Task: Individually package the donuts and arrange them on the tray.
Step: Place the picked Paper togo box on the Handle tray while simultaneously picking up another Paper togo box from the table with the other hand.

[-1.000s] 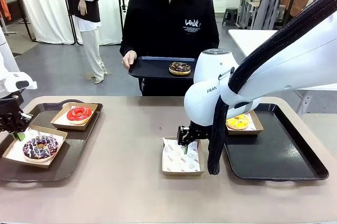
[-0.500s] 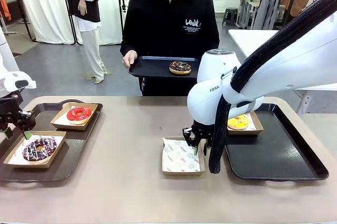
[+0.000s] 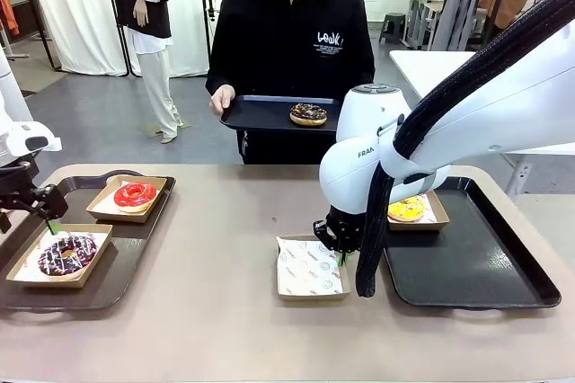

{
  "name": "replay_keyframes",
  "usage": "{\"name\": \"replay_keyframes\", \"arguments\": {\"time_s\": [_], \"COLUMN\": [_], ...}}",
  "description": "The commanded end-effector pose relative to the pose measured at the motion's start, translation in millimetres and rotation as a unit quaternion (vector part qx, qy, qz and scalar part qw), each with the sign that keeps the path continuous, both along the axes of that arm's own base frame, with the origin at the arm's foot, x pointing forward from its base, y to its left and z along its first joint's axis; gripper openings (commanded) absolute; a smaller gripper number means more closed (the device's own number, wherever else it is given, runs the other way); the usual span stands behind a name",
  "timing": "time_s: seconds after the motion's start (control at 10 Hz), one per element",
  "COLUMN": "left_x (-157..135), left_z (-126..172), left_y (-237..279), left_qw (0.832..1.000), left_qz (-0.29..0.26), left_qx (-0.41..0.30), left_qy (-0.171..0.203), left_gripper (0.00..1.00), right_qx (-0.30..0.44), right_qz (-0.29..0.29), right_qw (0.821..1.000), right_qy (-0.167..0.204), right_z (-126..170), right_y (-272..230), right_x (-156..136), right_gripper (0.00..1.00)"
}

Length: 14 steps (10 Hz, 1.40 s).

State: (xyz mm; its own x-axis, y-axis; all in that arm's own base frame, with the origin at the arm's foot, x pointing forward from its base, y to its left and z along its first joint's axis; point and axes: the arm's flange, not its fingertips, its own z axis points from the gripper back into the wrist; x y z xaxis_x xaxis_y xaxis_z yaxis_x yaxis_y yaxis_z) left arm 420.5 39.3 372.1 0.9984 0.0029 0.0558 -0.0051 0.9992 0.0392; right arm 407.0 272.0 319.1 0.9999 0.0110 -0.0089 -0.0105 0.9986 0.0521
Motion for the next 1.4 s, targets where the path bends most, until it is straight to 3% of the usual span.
{"name": "replay_keyframes", "arguments": {"time_s": [0.0,0.3,0.5,0.7,0.9,1.3], "left_x": [-3,-3,-5,-11,-15,-15], "left_z": [2,13,38,69,93,103], "left_y": [2,11,32,62,95,167], "left_qw": [1.000,0.999,0.991,0.964,0.934,0.874], "left_qz": [0.006,0.032,0.034,0.033,0.038,0.066], "left_qx": [-0.001,-0.027,-0.129,-0.264,-0.353,-0.475], "left_qy": [-0.008,-0.010,0.000,-0.009,-0.033,-0.082], "left_gripper": [1.00,1.00,1.00,1.00,1.00,1.00], "right_qx": [-0.003,-0.007,-0.004,-0.006,-0.005,0.005], "right_qz": [-0.016,-0.014,-0.011,-0.009,-0.021,-0.021], "right_qw": [1.000,1.000,1.000,0.999,0.997,0.998], "right_qy": [-0.011,-0.007,-0.024,-0.052,-0.076,-0.066], "right_z": [-6,27,81,139,183,220], "right_y": [3,5,0,2,5,16], "right_x": [-4,-12,-19,-20,-2,65], "right_gripper": [0.00,0.00,0.00,0.00,0.00,0.00]}}
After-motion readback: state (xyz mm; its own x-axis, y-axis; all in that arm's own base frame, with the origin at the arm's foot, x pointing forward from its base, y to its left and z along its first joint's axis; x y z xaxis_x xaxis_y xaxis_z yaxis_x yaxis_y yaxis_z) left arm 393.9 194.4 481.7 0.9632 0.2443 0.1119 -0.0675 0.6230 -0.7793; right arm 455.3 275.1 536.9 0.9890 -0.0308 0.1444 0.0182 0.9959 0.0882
